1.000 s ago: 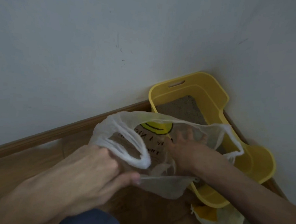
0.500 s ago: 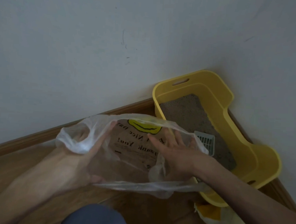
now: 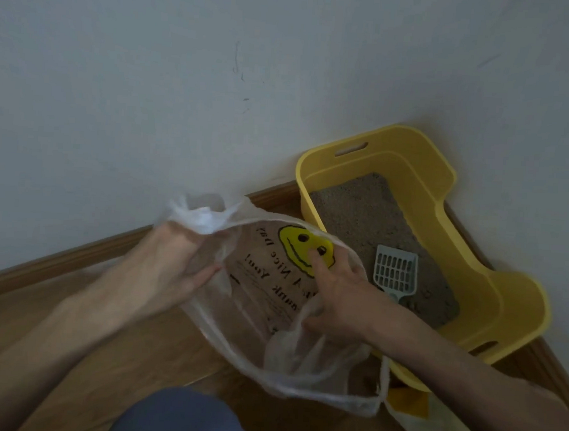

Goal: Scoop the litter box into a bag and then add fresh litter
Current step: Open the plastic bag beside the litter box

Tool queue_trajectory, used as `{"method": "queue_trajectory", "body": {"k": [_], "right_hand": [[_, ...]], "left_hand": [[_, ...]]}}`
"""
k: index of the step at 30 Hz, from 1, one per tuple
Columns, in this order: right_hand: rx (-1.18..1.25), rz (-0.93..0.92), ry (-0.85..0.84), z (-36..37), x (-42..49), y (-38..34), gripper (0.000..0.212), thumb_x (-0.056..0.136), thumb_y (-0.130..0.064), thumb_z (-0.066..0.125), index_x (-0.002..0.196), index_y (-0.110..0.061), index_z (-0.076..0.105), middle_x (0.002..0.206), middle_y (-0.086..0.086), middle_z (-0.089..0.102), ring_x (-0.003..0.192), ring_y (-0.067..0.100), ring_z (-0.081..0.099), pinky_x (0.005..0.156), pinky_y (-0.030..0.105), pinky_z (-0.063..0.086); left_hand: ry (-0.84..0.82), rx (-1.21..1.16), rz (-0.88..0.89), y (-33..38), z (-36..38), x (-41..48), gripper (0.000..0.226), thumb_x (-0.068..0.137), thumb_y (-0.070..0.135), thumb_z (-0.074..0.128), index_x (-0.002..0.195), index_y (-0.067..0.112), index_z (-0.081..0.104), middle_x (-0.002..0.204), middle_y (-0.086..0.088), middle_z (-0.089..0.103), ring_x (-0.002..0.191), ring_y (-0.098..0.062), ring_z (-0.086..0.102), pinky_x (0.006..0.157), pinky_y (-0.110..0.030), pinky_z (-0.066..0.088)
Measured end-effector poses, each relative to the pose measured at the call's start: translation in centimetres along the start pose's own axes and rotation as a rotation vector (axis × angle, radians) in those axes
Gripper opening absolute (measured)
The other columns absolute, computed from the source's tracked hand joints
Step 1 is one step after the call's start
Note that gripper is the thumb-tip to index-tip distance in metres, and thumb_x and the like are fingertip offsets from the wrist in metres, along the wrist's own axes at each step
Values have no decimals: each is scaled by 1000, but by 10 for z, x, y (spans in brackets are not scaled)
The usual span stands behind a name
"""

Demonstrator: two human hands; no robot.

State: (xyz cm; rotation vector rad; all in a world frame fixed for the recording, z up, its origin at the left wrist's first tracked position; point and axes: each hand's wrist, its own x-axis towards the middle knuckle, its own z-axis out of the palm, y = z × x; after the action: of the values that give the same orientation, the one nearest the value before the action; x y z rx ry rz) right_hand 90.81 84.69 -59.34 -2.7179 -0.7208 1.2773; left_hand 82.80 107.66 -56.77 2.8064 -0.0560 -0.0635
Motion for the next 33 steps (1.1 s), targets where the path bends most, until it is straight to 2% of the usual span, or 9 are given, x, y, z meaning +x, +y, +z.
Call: {"method": "queue_trajectory", "body": {"k": [3,7,10,13,15,18,24,29,33], "right_hand": [[76,27,23,3,2,4,109,84,-43,70,153,-25,-13,157,11,-24,145,46,3,115,48,25],[94,19,37,5,2,7,110,83,-43,70,153,-26,-14,156,11,-26,145,46,2,115,48,25],[107,12,32,4,5,13,112,83,-45,70,152,-26,-16,157,9,-25,147,42,-1,117,47,23],[139,20,30,-1,9,19,112,83,-46,69,152,-26,-17,157,7,-24,147,38,5,115,45,29],[165,25,28,-6,11,20,111,84,-45,69,153,-26,-16,158,6,-22,146,37,15,110,43,37],[176,15,36,-11,14,20,111,83,-45,70,153,-28,-14,159,5,-18,142,37,26,104,41,43],[123,-15,93,-14,13,22,108,81,-47,70,152,-32,-9,159,6,-12,143,38,20,106,49,40],[85,-219,182,-23,4,13,104,77,-42,76,151,-35,3,158,-1,-4,145,34,13,110,49,36],[87,-361,117,-21,14,2,108,75,-46,77,150,-43,-1,160,-8,-2,148,29,5,116,53,25]], "left_hand": [[151,111,88,34,-5,-13,35,72,16,76,104,2,71,98,-18,67,89,-31,64,75,-35,53],[-29,253,-81,49,-8,-24,45,82,49,52,105,16,70,69,-2,62,50,-27,62,39,-14,19],[-79,383,-217,42,-8,-26,71,79,79,17,144,51,17,79,9,61,66,-21,65,40,-23,25],[-202,281,-271,30,0,-29,80,68,89,5,136,60,-24,102,4,58,91,-22,64,63,-32,48],[-288,56,-329,28,5,-23,80,66,91,14,135,65,-17,99,5,63,80,-13,67,73,-35,54],[-249,-264,-384,24,21,-11,79,79,68,53,143,54,8,71,6,68,52,-5,64,60,-22,53],[-310,-236,-367,25,14,5,106,75,16,75,154,25,5,82,14,55,62,1,50,67,-23,52],[-381,-108,-379,11,-21,-12,120,69,31,81,154,31,-3,92,21,45,77,1,48,65,-9,43],[-395,-102,-421,-13,-35,-22,142,41,61,82,153,35,-1,136,11,49,111,-9,52,87,-23,44]]}}
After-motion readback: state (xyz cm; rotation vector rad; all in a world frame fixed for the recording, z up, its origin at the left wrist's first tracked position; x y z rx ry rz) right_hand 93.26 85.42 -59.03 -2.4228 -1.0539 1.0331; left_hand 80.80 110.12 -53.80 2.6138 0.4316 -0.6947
